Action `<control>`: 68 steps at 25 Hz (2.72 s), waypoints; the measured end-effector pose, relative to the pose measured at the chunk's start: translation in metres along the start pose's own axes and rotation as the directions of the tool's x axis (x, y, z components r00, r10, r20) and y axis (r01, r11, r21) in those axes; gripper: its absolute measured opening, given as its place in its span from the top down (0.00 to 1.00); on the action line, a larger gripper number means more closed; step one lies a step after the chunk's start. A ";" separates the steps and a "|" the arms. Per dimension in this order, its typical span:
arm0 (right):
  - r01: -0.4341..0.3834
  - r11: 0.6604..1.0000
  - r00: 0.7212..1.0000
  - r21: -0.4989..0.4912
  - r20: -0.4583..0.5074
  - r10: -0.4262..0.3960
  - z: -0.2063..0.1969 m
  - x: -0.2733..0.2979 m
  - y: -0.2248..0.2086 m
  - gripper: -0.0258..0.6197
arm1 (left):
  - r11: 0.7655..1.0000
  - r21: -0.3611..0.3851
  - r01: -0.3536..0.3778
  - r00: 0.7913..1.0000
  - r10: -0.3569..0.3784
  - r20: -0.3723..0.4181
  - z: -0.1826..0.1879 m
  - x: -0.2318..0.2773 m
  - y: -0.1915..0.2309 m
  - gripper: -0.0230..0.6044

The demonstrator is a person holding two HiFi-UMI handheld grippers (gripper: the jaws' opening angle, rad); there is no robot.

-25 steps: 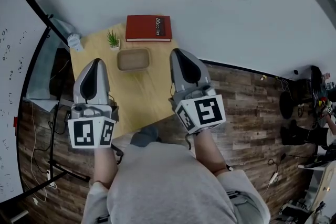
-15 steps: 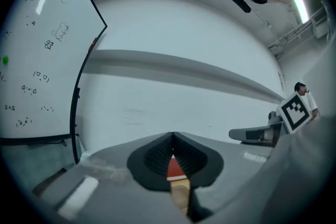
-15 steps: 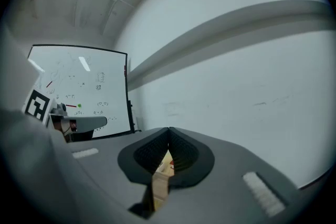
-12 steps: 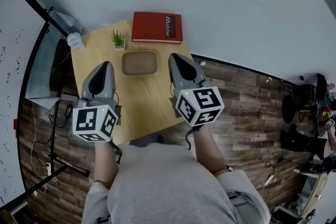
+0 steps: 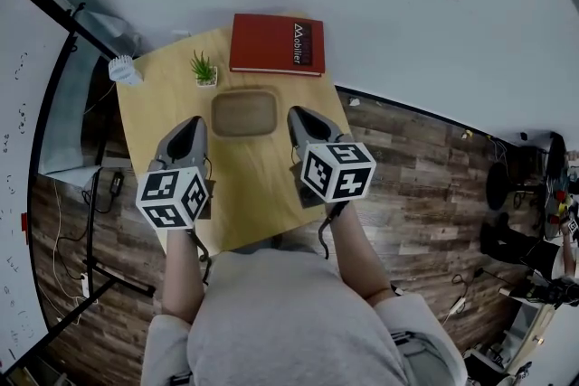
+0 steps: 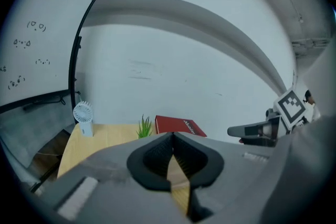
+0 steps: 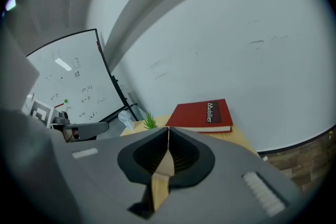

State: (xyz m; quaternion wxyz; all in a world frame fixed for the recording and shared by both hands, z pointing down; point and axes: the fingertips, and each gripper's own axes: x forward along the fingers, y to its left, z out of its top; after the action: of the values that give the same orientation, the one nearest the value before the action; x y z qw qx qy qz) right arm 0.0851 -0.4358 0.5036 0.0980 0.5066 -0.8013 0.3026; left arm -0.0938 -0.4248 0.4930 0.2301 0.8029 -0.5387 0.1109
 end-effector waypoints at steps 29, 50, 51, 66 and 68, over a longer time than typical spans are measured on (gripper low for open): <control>0.078 0.980 0.962 0.180 -0.271 -0.027 -0.083 0.094 -0.048 0.67 | 0.970 -0.241 0.020 0.949 -0.094 -0.300 -0.099 0.097 0.037 0.55; 0.059 0.989 0.962 0.134 -0.271 -0.021 -0.083 0.101 -0.035 0.66 | 0.983 -0.171 0.062 0.949 -0.111 -0.294 -0.095 0.096 0.022 0.55; 0.060 0.990 0.963 0.131 -0.268 -0.023 -0.082 0.100 -0.035 0.66 | 0.984 -0.168 0.062 0.951 -0.109 -0.290 -0.094 0.095 0.021 0.55; 0.048 0.998 0.982 0.045 -0.184 -0.039 -0.058 0.086 -0.018 0.66 | 0.992 -0.100 0.077 0.973 -0.097 -0.210 -0.065 0.078 0.010 0.55; 0.043 0.998 0.986 0.038 -0.164 -0.037 -0.053 0.082 -0.016 0.66 | 0.993 -0.089 0.079 0.976 -0.095 -0.195 -0.061 0.075 0.008 0.55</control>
State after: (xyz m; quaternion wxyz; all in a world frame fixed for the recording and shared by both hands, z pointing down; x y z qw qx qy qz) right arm 0.0524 -0.4714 0.5902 0.1590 0.4980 -0.7739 0.3575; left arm -0.0671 -0.4583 0.5799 0.3195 0.8006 -0.4816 0.1585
